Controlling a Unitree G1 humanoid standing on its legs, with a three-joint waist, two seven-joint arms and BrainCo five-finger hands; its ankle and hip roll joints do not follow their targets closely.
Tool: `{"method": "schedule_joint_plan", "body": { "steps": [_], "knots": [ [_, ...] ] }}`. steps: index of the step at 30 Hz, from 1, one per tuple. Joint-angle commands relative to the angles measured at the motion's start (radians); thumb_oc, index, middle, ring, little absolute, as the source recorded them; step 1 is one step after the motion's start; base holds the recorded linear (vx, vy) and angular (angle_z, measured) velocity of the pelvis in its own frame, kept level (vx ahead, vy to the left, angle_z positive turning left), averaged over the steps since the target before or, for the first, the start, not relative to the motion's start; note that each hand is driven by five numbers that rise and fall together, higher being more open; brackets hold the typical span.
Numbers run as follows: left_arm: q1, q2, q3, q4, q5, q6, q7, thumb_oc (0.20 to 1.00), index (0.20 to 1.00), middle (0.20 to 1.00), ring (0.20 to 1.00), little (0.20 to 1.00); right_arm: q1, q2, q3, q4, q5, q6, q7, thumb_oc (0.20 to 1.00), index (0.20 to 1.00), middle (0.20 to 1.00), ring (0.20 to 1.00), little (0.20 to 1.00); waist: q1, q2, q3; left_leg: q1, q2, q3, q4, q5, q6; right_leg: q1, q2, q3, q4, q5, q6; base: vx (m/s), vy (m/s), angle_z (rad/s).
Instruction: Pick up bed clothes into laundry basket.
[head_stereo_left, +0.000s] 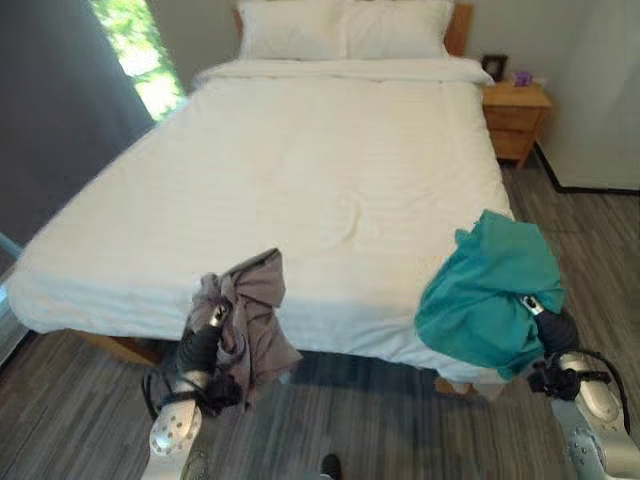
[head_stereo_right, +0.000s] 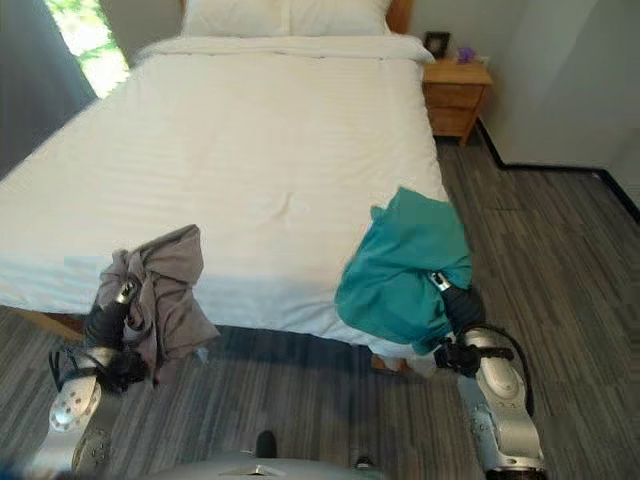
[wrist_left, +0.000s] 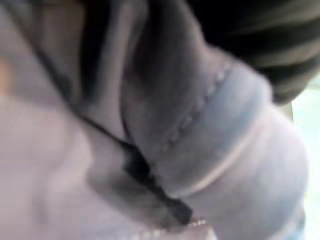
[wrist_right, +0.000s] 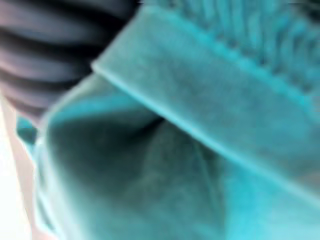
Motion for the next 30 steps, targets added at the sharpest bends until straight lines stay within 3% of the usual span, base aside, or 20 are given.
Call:
{"method": "schedule_joint_plan", "body": {
  "steps": [1, 2, 3, 5, 6, 7, 10, 12, 13, 15, 16, 17, 20, 21, 22, 24, 25, 26, 27, 30],
  "knots": [
    [-0.157, 0.074, 0.082, 0.012, 0.046, -0.135, 0.042, 0.2, 0.2, 0.2, 0.2, 0.2, -0.124, -0.048, 0.011, -0.023, 0.028, -0.086, 0.003, 0.2, 0.2, 0.2, 0.2, 0.2, -0.022, -0.073, 0.049, 0.003, 0.007, -0.147, 0.209, -0.011, -0.058, -0.015, 0.015, 0.157, 0.014, 0.065, -0.007, -0.04, 0.033, -0.78],
    [-0.158, 0.074, 0.082, 0.013, 0.046, -0.136, 0.043, 0.2, 0.2, 0.2, 0.2, 0.2, -0.125, -0.048, 0.011, -0.022, 0.027, -0.086, 0.003, 0.2, 0.2, 0.2, 0.2, 0.2, -0.021, -0.072, 0.046, 0.006, 0.008, -0.147, 0.206, -0.017, -0.059, -0.013, 0.016, 0.158, 0.011, 0.06, -0.006, -0.01, 0.072, -1.43],
    [-0.167, 0.086, 0.113, -0.001, 0.056, -0.142, 0.067, 0.2, 0.2, 0.2, 0.2, 0.2, -0.158, -0.059, 0.002, -0.018, 0.017, -0.102, -0.013, 0.2, 0.2, 0.2, 0.2, 0.2, 0.003, -0.082, 0.046, -0.002, -0.015, -0.276, 0.2, -0.031, -0.059, -0.034, 0.017, 0.221, 0.015, 0.076, 0.0, 0.1, 0.041, -1.58],
    [-0.156, 0.087, 0.147, 0.004, 0.056, -0.155, 0.086, 0.2, 0.2, 0.2, 0.2, 0.2, -0.139, -0.058, -0.052, -0.03, 0.021, -0.12, -0.032, 0.2, 0.2, 0.2, 0.2, 0.2, -0.004, -0.083, 0.039, 0.004, 0.026, -0.36, 0.161, -0.038, -0.075, -0.043, 0.022, 0.305, 0.006, 0.078, 0.017, 0.13, 0.204, -1.97],
    [-0.152, 0.111, 0.176, 0.001, 0.067, -0.157, 0.085, 0.2, 0.2, 0.2, 0.2, 0.2, -0.08, -0.081, -0.134, -0.041, -0.023, -0.127, -0.043, 0.2, 0.2, 0.2, 0.2, 0.2, -0.03, -0.068, 0.035, 0.005, 0.061, -0.463, 0.141, -0.029, -0.094, -0.044, 0.018, 0.391, -0.001, 0.075, 0.039, 0.14, 0.404, -1.68],
    [-0.157, 0.126, 0.188, -0.004, 0.074, -0.16, 0.083, 0.2, 0.2, 0.2, 0.2, 0.2, -0.046, -0.097, -0.18, -0.05, -0.051, -0.127, -0.048, 0.2, 0.2, 0.2, 0.2, 0.2, -0.049, -0.055, 0.031, 0.015, 0.07, -0.507, 0.13, -0.026, -0.101, -0.052, 0.017, 0.438, -0.005, 0.076, 0.051, 0.16, 0.331, -1.3],
    [-0.18, 0.133, 0.191, -0.012, 0.07, -0.178, 0.078, 0.2, 0.2, 0.2, 0.2, 0.2, -0.025, -0.109, -0.219, -0.061, -0.048, -0.132, -0.046, 0.2, 0.2, 0.2, 0.2, 0.2, -0.077, -0.029, 0.026, 0.04, 0.086, -0.49, 0.111, -0.035, -0.106, -0.07, 0.005, 0.499, -0.013, 0.086, 0.071, 0.03, 0.346, -1.34],
    [-0.221, 0.18, 0.192, -0.01, 0.098, -0.183, 0.051, 0.2, 0.2, 0.2, 0.2, 0.2, 0.018, -0.1, -0.289, -0.087, -0.091, -0.12, -0.055, 0.2, 0.2, 0.2, 0.2, 0.2, -0.15, 0.0, 0.028, 0.126, 0.056, -0.369, -0.018, -0.096, -0.079, -0.133, -0.03, 0.566, -0.031, 0.139, 0.117, -0.07, 0.57, -1.39],
    [-0.235, 0.205, 0.206, -0.01, 0.132, -0.194, 0.068, 0.2, 0.2, 0.2, 0.2, 0.2, 0.001, -0.084, -0.292, -0.086, -0.091, -0.129, -0.069, 0.2, 0.2, 0.2, 0.2, 0.2, -0.151, -0.002, 0.033, 0.134, 0.039, -0.327, -0.019, -0.113, -0.065, -0.171, -0.039, 0.576, -0.045, 0.17, 0.141, -0.14, 0.443, -1.28],
    [-0.246, 0.21, 0.212, -0.001, 0.135, -0.206, 0.092, 0.2, 0.2, 0.2, 0.2, 0.2, -0.012, -0.062, -0.281, -0.095, -0.078, -0.139, -0.072, 0.2, 0.2, 0.2, 0.2, 0.2, -0.14, -0.011, 0.04, 0.134, 0.028, -0.273, -0.019, -0.112, -0.053, -0.218, -0.031, 0.585, -0.049, 0.204, 0.144, -0.26, 0.18, -1.53],
    [-0.246, 0.215, 0.233, -0.002, 0.12, -0.203, 0.115, 0.2, 0.2, 0.2, 0.2, 0.2, -0.012, -0.02, -0.256, -0.102, -0.07, -0.154, -0.092, 0.2, 0.2, 0.2, 0.2, 0.2, -0.086, -0.011, 0.065, 0.133, 0.011, -0.171, -0.019, -0.098, -0.032, -0.261, -0.065, 0.326, -0.025, 0.217, 0.122, -0.44, 0.291, -2.08],
    [-0.252, 0.211, 0.243, -0.004, 0.108, -0.202, 0.116, 0.2, 0.2, 0.2, 0.2, 0.2, -0.006, -0.012, -0.243, -0.099, -0.074, -0.148, -0.099, 0.2, 0.2, 0.2, 0.2, 0.2, -0.076, -0.007, 0.066, 0.117, -0.003, -0.14, -0.019, -0.083, -0.023, -0.239, -0.082, 0.219, 0.045, 0.187, 0.085, -0.45, 0.303, -1.98],
    [-0.238, 0.183, 0.254, -0.005, 0.078, -0.201, 0.104, 0.2, 0.2, 0.2, 0.2, 0.2, 0.0, -0.011, -0.222, -0.098, -0.084, -0.128, -0.074, 0.2, 0.2, 0.2, 0.2, 0.2, -0.069, -0.013, 0.067, 0.112, -0.01, -0.041, -0.019, -0.078, -0.002, -0.18, -0.028, 0.109, 0.191, 0.07, 0.055, -0.22, 0.201, -1.6],
    [-0.238, 0.183, 0.255, -0.005, 0.077, -0.201, 0.103, 0.2, 0.2, 0.2, 0.2, 0.2, 0.0, -0.012, -0.221, -0.098, -0.084, -0.128, -0.074, 0.2, 0.2, 0.2, 0.2, 0.2, -0.067, -0.014, 0.068, 0.112, -0.01, -0.038, -0.019, -0.073, -0.003, -0.185, -0.028, 0.112, 0.196, 0.071, 0.052, -0.33, 0.113, -1.43],
    [-0.226, 0.16, 0.254, 0.0, 0.066, -0.185, 0.107, 0.2, 0.2, 0.2, 0.2, 0.2, -0.026, -0.011, -0.187, -0.08, -0.074, -0.122, -0.073, 0.2, 0.2, 0.2, 0.2, 0.2, -0.034, -0.019, 0.067, 0.095, -0.007, -0.002, -0.014, -0.064, 0.013, -0.156, 0.008, 0.045, 0.269, -0.005, 0.028, -0.28, 0.064, -1.28],
    [-0.215, 0.152, 0.248, -0.005, 0.065, -0.174, 0.099, 0.2, 0.2, 0.2, 0.2, 0.2, -0.04, -0.003, -0.165, -0.069, -0.068, -0.121, -0.079, 0.2, 0.2, 0.2, 0.2, 0.2, -0.021, -0.024, 0.065, 0.088, -0.007, 0.013, -0.012, -0.062, 0.017, -0.152, 0.02, 0.05, 0.286, -0.02, 0.023, -0.22, -0.009, -1.67],
    [-0.188, 0.139, 0.244, -0.011, 0.06, -0.173, 0.081, 0.2, 0.2, 0.2, 0.2, 0.2, -0.038, 0.012, -0.142, -0.064, -0.055, -0.108, -0.071, 0.2, 0.2, 0.2, 0.2, 0.2, 0.001, -0.049, 0.048, 0.073, -0.023, 0.019, -0.009, -0.059, 0.015, -0.089, 0.032, 0.069, 0.136, -0.012, 0.01, -0.1, -0.093, -1.43],
    [-0.187, 0.139, 0.244, -0.012, 0.06, -0.173, 0.08, 0.2, 0.2, 0.2, 0.2, 0.2, -0.038, 0.012, -0.142, -0.065, -0.055, -0.108, -0.071, 0.2, 0.2, 0.2, 0.2, 0.2, 0.002, -0.049, 0.047, 0.073, -0.022, 0.021, -0.009, -0.059, 0.015, -0.086, 0.034, 0.07, 0.129, -0.007, 0.01, -0.12, -0.177, -0.98],
    [-0.181, 0.117, 0.23, -0.001, 0.048, -0.171, 0.071, 0.2, 0.2, 0.2, 0.2, 0.2, -0.035, 0.016, -0.109, -0.051, -0.034, -0.098, -0.065, 0.2, 0.2, 0.2, 0.2, 0.2, 0.008, -0.058, 0.034, 0.057, -0.026, 0.024, -0.006, -0.049, 0.008, -0.047, 0.042, 0.095, 0.014, 0.015, 0.01, -0.03, -0.089, -0.6],
    [-0.181, 0.098, 0.218, 0.002, 0.019, -0.169, 0.058, 0.2, 0.2, 0.2, 0.2, 0.2, -0.018, -0.002, -0.099, -0.063, -0.018, -0.087, -0.04, 0.2, 0.2, 0.2, 0.2, 0.2, 0.014, -0.062, 0.04, 0.056, -0.017, 0.021, 0.013, -0.037, -0.005, -0.013, 0.053, 0.082, -0.031, 0.036, -0.006, 0.0, -0.139, -0.16]
  ]
}}
